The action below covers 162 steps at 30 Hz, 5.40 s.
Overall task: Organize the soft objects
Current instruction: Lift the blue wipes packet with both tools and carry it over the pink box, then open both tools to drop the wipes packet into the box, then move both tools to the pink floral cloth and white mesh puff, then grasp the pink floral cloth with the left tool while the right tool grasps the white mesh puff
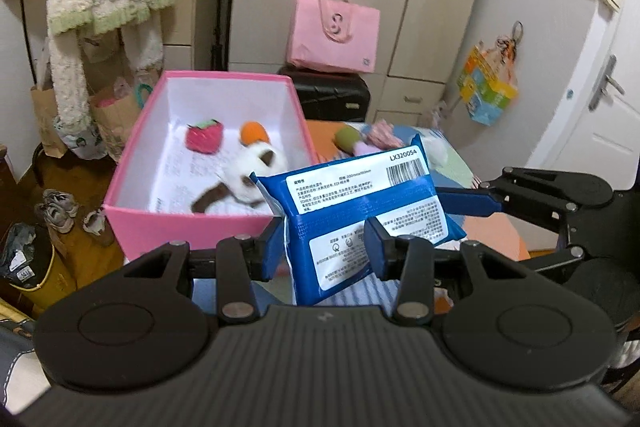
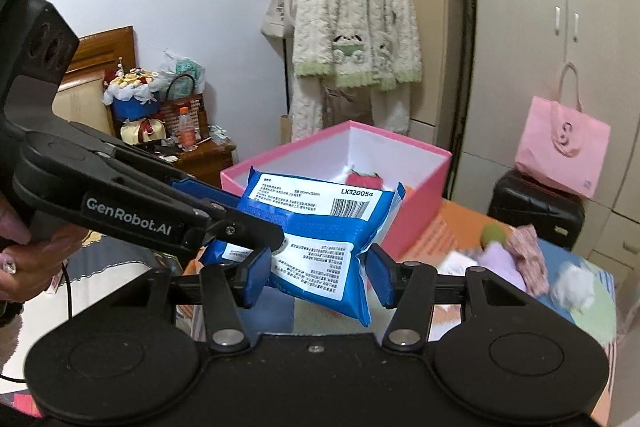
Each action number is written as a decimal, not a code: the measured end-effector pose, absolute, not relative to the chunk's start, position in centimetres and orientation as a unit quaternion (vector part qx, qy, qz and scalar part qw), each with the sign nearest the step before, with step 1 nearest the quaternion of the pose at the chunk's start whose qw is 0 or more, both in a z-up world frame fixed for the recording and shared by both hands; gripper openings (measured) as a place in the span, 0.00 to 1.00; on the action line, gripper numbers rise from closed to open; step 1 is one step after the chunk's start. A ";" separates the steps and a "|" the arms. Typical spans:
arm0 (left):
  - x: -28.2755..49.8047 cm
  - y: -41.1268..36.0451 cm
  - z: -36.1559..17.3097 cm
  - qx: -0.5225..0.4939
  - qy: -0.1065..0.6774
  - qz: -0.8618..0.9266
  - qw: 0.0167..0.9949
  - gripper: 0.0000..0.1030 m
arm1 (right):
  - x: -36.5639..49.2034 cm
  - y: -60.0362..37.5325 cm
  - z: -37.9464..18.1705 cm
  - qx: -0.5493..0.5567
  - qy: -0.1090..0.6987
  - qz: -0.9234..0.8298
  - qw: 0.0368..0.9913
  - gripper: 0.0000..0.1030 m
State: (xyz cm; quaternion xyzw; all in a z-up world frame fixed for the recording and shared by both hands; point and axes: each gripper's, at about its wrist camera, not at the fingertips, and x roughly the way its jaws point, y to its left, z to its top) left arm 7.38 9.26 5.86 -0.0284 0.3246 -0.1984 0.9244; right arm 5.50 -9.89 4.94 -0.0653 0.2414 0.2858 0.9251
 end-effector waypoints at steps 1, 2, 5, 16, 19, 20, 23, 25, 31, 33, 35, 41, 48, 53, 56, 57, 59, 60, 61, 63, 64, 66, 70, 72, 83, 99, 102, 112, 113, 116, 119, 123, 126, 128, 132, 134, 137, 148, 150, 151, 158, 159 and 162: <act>7.8 9.6 6.1 -0.028 0.321 -0.195 0.926 0.40 | 6.1 -9.5 5.2 -0.065 0.242 0.288 0.924 0.57; 8.1 9.9 6.2 -0.027 0.318 -0.191 0.928 0.40 | 6.5 -9.2 5.3 -0.066 0.244 0.290 0.923 0.58; 9.6 10.9 6.6 -0.026 0.299 -0.174 0.938 0.40 | 8.6 -8.2 5.7 -0.066 0.246 0.297 0.920 0.58; 16.3 13.9 3.7 -0.042 0.300 -0.128 0.944 0.40 | 18.1 -5.4 3.4 -0.001 0.292 0.338 0.895 0.58; 18.1 14.4 2.5 -0.045 0.319 -0.122 0.939 0.40 | 19.8 -4.5 2.5 0.000 0.312 0.342 0.887 0.57; 18.7 14.6 2.2 -0.045 0.325 -0.122 0.937 0.40 | 20.2 -4.0 2.2 -0.008 0.318 0.339 0.885 0.57; 20.3 14.6 1.4 -0.037 0.341 -0.124 0.931 0.40 | 21.6 -3.0 1.3 -0.026 0.339 0.332 0.880 0.57; 21.2 14.6 1.0 -0.031 0.352 -0.128 0.927 0.40 | 22.5 -2.5 0.9 -0.034 0.356 0.324 0.876 0.57; 23.0 13.5 -0.1 0.022 0.380 -0.130 0.916 0.40 | 24.0 -1.9 0.2 -0.056 0.392 0.308 0.865 0.57; 22.8 12.9 -0.2 0.045 0.379 -0.125 0.916 0.40 | 24.1 -1.6 -0.1 -0.077 0.401 0.314 0.857 0.57; 22.7 12.7 -0.3 0.050 0.384 -0.129 0.913 0.42 | 24.1 -1.4 -0.5 -0.092 0.402 0.317 0.854 0.57; 21.7 12.6 0.5 0.048 0.376 -0.132 0.916 0.45 | 23.9 -1.4 -0.5 -0.105 0.401 0.312 0.855 0.57; 19.6 12.5 2.6 0.052 0.366 -0.140 0.919 0.49 | 22.1 -2.0 1.2 -0.116 0.379 0.312 0.864 0.57; 17.3 12.4 4.4 0.062 0.352 -0.145 0.923 0.53 | 20.2 -2.3 2.6 -0.133 0.360 0.312 0.869 0.57; 15.8 12.2 5.4 0.068 0.344 -0.151 0.924 0.54 | 18.9 -2.6 3.4 -0.138 0.350 0.313 0.872 0.57; 15.4 12.1 5.7 0.068 0.341 -0.154 0.925 0.55 | 18.5 -2.7 3.7 -0.141 0.346 0.312 0.874 0.57; 14.5 12.0 6.2 0.069 0.338 -0.160 0.925 0.55 | 17.5 -3.0 4.3 -0.146 0.337 0.312 0.876 0.57; 14.0 11.9 6.5 0.068 0.337 -0.164 0.925 0.56 | 17.0 -3.1 4.6 -0.148 0.333 0.313 0.877 0.57; 13.6 11.8 6.7 0.067 0.337 -0.167 0.924 0.56 | 16.5 -3.3 4.8 -0.150 0.329 0.313 0.878 0.57; 12.8 11.6 7.2 0.064 0.338 -0.177 0.922 0.57 | 15.4 -3.7 5.4 -0.154 0.321 0.312 0.881 0.57; 12.3 11.5 7.3 0.061 0.338 -0.181 0.921 0.57 | 14.9 -4.0 5.6 -0.155 0.318 0.312 0.881 0.57; 11.5 11.3 7.6 0.057 0.339 -0.192 0.919 0.57 | 13.9 -4.5 6.0 -0.157 0.313 0.312 0.883 0.58; 10.2 10.4 8.2 0.050 0.332 -0.211 0.918 0.59 | 11.6 -5.9 6.8 -0.169 0.296 0.314 0.886 0.58; 9.4 9.9 8.6 0.047 0.325 -0.223 0.918 0.62 | 10.4 -6.8 7.2 -0.174 0.285 0.318 0.887 0.64; 6.2 3.7 10.5 0.051 0.247 -0.305 0.918 0.80 | 5.2 -15.2 8.3 -0.157 0.236 0.294 0.913 0.72; 11.4 -4.8 5.4 0.044 0.257 -0.346 0.901 0.80 | 7.9 -26.8 4.0 -0.061 0.222 0.224 0.947 0.80; 13.0 -5.5 4.1 0.042 0.265 -0.339 0.902 0.80 | 9.5 -28.2 2.8 -0.054 0.217 0.217 0.950 0.82; 17.6 -8.3 -0.6 0.058 0.281 -0.301 0.910 0.80 | 15.0 -31.3 -1.2 -0.042 0.227 0.197 0.953 0.82; 18.1 -8.7 -1.1 0.058 0.280 -0.298 0.910 0.80 | 15.7 -31.6 -1.6 -0.039 0.225 0.194 0.954 0.82; 19.5 -9.7 -2.7 0.066 0.273 -0.286 0.916 0.80 | 17.3 -32.3 -2.4 -0.032 0.224 0.184 0.956 0.83; 21.0 -10.7 -3.9 0.078 0.259 -0.267 0.925 0.80 | 19.2 -33.0 -3.2 -0.020 0.229 0.180 0.956 0.83; 23.1 -11.7 -4.6 0.073 0.249 -0.266 0.928 0.80 | 21.6 -33.6 -4.2 -0.010 0.242 0.182 0.953 0.83; 24.8 -12.6 -4.9 0.066 0.256 -0.267 0.927 0.80 | 23.5 -34.1 -4.9 0.008 0.252 0.185 0.950 0.83; 26.0 -13.4 -5.3 0.067 0.266 -0.259 0.926 0.80 | 24.9 -34.4 -5.4 0.018 0.261 0.189 0.947 0.83; 28.6 -14.3 -7.0 0.065 0.286 -0.251 0.923 0.81 | 27.1 -34.7 -6.4 0.026 0.280 0.182 0.942 0.83; 29.3 -14.2 -7.3 0.048 0.292 -0.241 0.924 0.81 | 27.8 -35.3 -6.8 0.034 0.287 0.175 0.941 0.83; 29.6 -14.4 -7.3 0.042 0.283 -0.257 0.923 0.81 | 28.5 -36.7 -7.1 0.074 0.295 0.190 0.934 0.83; 28.5 -17.9 -9.0 0.155 0.265 -0.246 0.919 0.51 | 29.6 -36.3 -9.1 0.067 0.316 0.209 0.923 0.82; 28.6 -18.4 -9.4 0.164 0.274 -0.246 0.915 0.43 | 29.4 -36.1 -9.3 0.055 0.314 0.211 0.924 0.82; 28.6 -18.4 -9.5 0.164 0.275 -0.247 0.915 0.38 | 29.3 -36.1 -9.4 0.051 0.314 0.210 0.925 0.81; 29.3 -17.7 -9.7 0.119 0.294 -0.261 0.911 0.14 | 29.0 -36.1 -10.0 0.039 0.314 0.219 0.923 0.55; 29.3 -17.6 -9.7 0.114 0.293 -0.262 0.912 0.14 | 28.9 -36.1 -10.0 0.036 0.315 0.221 0.923 0.51; 29.1 -17.2 -9.6 0.100 0.287 -0.267 0.914 0.13 | 28.4 -36.0 -9.8 0.032 0.314 0.216 0.924 0.46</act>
